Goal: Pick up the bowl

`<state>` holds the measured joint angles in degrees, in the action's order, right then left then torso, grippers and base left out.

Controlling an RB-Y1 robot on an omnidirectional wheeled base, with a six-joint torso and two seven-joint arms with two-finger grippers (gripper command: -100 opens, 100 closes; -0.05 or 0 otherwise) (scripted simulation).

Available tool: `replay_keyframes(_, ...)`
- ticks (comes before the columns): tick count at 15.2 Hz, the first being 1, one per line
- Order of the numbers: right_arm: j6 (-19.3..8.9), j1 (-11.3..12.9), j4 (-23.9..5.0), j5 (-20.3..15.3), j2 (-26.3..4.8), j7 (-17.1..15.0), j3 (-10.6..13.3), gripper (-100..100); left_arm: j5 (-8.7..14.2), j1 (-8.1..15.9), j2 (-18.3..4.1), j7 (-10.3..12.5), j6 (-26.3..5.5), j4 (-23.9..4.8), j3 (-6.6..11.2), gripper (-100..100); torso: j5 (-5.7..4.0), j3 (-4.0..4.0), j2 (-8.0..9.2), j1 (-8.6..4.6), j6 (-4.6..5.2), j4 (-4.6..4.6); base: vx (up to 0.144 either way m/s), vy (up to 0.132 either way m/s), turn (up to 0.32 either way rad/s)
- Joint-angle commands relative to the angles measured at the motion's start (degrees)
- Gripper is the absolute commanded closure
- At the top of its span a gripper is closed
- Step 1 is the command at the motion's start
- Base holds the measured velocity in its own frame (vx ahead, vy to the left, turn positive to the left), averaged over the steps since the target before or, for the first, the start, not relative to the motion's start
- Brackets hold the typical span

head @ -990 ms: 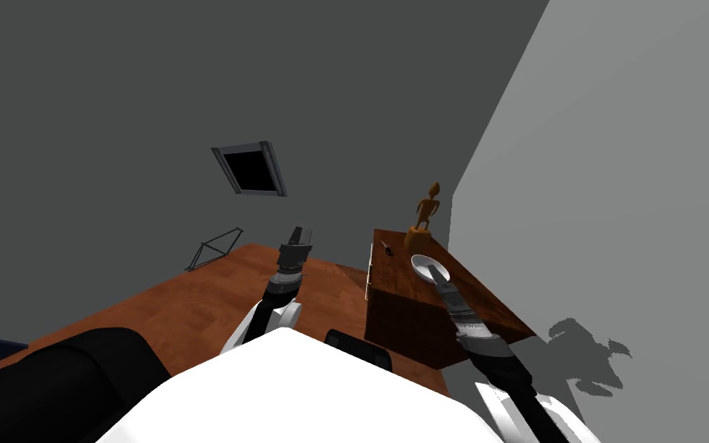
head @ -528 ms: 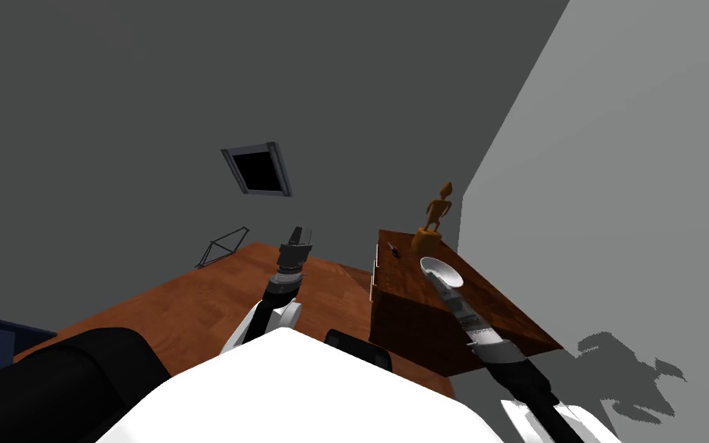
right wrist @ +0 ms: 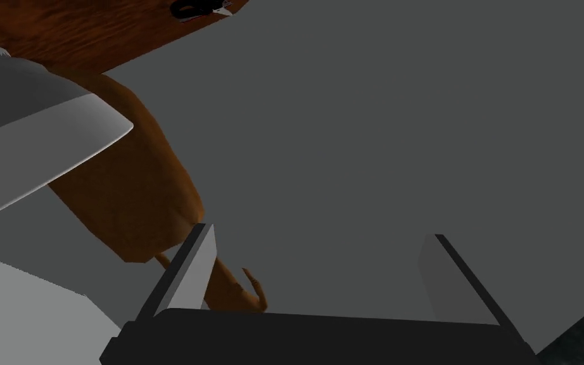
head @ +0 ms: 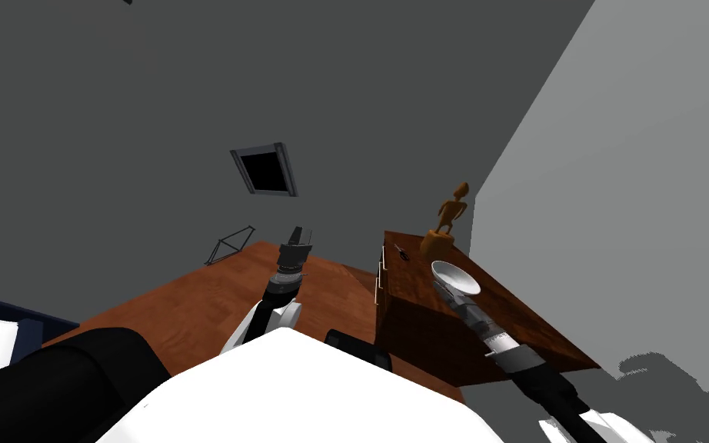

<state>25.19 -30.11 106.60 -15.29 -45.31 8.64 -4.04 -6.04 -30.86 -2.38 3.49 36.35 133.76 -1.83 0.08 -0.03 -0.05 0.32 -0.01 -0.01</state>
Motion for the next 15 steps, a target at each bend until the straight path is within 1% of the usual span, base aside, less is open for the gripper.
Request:
replay_keyframes(1, 0.12, -0.38, -0.54, -0.36, -1.65, 0.39, -0.33, -100, 0.00, 0.00, 0.00, 0.00, 0.00, 0.00, 0.00, 0, 0.00, 0.00, 0.00, 0.00, 0.00, 0.00, 0.007, 0.054, 0.021)
replay_keyframes(2, 0.32, -0.59, -2.80, -1.63, -3.79, 1.54, -0.70, -100, 0.00, 0.00, 0.00, 0.00, 0.00, 0.00, 0.00, 0, -0.01, 0.01, 0.02, -0.05, 0.01, 0.00, 0.008, 0.075, 0.051)
replay_keyframes(3, 0.32, -0.59, -2.80, -1.63, -4.73, 1.54, -0.70, -100, 0.00, 0.00, 0.00, 0.00, 0.00, 0.00, 0.00, 0, -0.01, 0.01, 0.02, -0.03, 0.01, 0.00, 0.011, 0.084, 0.059)
replay_keyframes(4, 0.53, -0.83, -5.07, -2.92, -6.30, 2.69, -1.03, -100, 0.00, 0.00, 0.00, 0.00, 0.00, 0.00, 0.00, 0, 0.00, 0.01, 0.02, 0.00, 0.01, 0.01, 0.020, 0.096, 0.083)
replay_keyframes(5, 0.53, -0.83, -5.07, -2.92, -7.66, 2.69, -1.03, -100, 0.00, 0.00, 0.00, 0.00, 0.00, 0.00, 0.00, 0, 0.01, 0.00, 0.00, 0.04, -0.01, 0.00, 0.022, 0.092, 0.067)
replay_keyframes(6, 0.53, -0.83, -5.07, -2.92, -7.79, 2.69, -1.03, -100, 0.00, 0.00, 0.00, 0.00, 0.00, 0.00, 0.00, 0, 0.01, -0.01, -0.02, 0.05, 0.00, 0.00, 0.015, 0.064, 0.017)
replay_keyframes(7, 0.75, -1.10, -7.35, -4.22, -9.85, 3.84, -1.32, -100, 0.00, 0.00, 0.00, 0.00, 0.00, 0.00, 0.00, 0, 0.00, 0.00, 0.00, -0.01, 0.02, 0.00, 0.019, 0.081, 0.050)
replay_keyframes(8, 0.75, -1.10, -7.35, -4.22, -10.81, 3.84, -1.32, -100, 0.00, 0.00, 0.00, 0.00, 0.00, 0.00, 0.00, 0, 0.00, 0.00, 0.00, 0.01, 0.01, 0.00, 0.017, 0.084, 0.054)
replay_keyframes(9, 0.97, -1.41, -9.55, -5.52, -12.39, 4.99, -1.56, -100, 0.00, 0.00, 0.00, 0.00, 0.00, 0.00, 0.00, 0, 0.00, 0.00, 0.00, 0.02, 0.00, 0.00, 0.022, 0.097, 0.071)
replay_keyframes(10, 0.97, -1.41, -9.63, -5.52, -13.78, 4.99, -1.56, -100, 0.00, 0.00, 0.00, 0.00, 0.00, 0.00, 0.00, 0, 0.01, -0.01, -0.02, 0.05, 0.00, 0.00, 0.028, 0.095, 0.059)
replay_keyframes(11, 1.20, -1.76, -11.21, -6.84, -15.25, 6.14, -1.75, -100, 0.00, 0.00, 0.00, 0.00, 0.00, 0.00, 0.00, 0, 0.02, -0.02, -0.03, 0.07, 0.00, 0.00, 0.035, 0.102, 0.077)
replay_keyframes(12, 1.20, -1.76, -11.89, -6.84, -16.41, 6.14, -1.75, -100, 0.00, 0.00, 0.00, 0.00, 0.00, 0.00, 0.00, 0, 0.01, -0.03, -0.06, 0.09, -0.01, -0.01, 0.032, 0.097, 0.068)
replay_keyframes(13, 1.20, -1.76, -11.89, -6.84, -16.70, 6.14, -1.75, -100, 0.00, 0.00, 0.00, 0.00, 0.00, 0.00, 0.00, 0, 0.02, -0.04, -0.06, 0.09, 0.00, -0.01, 0.019, 0.067, 0.021)
replay_keyframes(14, 1.45, -2.15, -14.04, -8.15, -18.58, 7.27, -1.88, -100, 0.00, 0.00, 0.00, 0.00, 0.00, 0.00, 0.00, 0, 0.01, -0.02, -0.03, 0.03, 0.01, -0.01, 0.025, 0.075, 0.046)
replay_keyframes(15, 1.45, -2.15, -14.14, -8.15, -19.55, 7.27, -1.88, -100, 0.00, 0.00, 0.00, 0.00, 0.00, 0.00, 0.00, 0, 0.01, -0.02, -0.03, 0.01, 0.01, -0.01, 0.033, 0.075, 0.053)
